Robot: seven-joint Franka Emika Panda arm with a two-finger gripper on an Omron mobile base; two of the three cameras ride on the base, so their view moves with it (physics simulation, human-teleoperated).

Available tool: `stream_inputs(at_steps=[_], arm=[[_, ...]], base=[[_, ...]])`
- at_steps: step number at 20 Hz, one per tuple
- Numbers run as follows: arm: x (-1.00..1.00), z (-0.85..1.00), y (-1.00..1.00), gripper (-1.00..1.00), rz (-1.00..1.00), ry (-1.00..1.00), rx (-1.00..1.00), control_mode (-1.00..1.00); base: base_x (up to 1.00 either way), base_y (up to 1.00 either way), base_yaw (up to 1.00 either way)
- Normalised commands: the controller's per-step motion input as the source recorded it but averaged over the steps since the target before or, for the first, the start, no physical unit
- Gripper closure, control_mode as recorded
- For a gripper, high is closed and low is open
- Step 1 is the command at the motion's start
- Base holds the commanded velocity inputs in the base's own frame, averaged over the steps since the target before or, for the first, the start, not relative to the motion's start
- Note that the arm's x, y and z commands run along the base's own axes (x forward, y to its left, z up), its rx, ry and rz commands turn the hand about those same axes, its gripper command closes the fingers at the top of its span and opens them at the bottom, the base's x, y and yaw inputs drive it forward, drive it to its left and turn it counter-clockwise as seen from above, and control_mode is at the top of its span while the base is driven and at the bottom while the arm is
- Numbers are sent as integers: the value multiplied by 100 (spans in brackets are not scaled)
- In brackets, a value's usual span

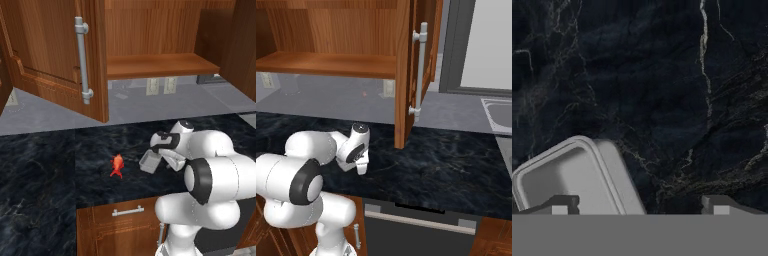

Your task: Retrieve the tupperware from the cabinet, then place the raw meat into the tupperware to avoid contamination.

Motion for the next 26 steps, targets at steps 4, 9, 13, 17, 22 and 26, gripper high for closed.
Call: stream_inputs(at_steps=[4,9,13,17,22,26], arm=[[0,16,5,-100,0,0,-6,-100],[-2,28,12,-100,0,0,-5,-100],[-11,41,13,-100,0,5,0,-100],[-1,40,26,-100,10,6,0,-100],[-4,0,45,-100,29,2,0,-100],[-7,6,61,-100,34,9,-2,-100]], base=[[0,0,0],[0,0,0],[0,0,0],[0,0,0],[0,0,0],[0,0,0]])
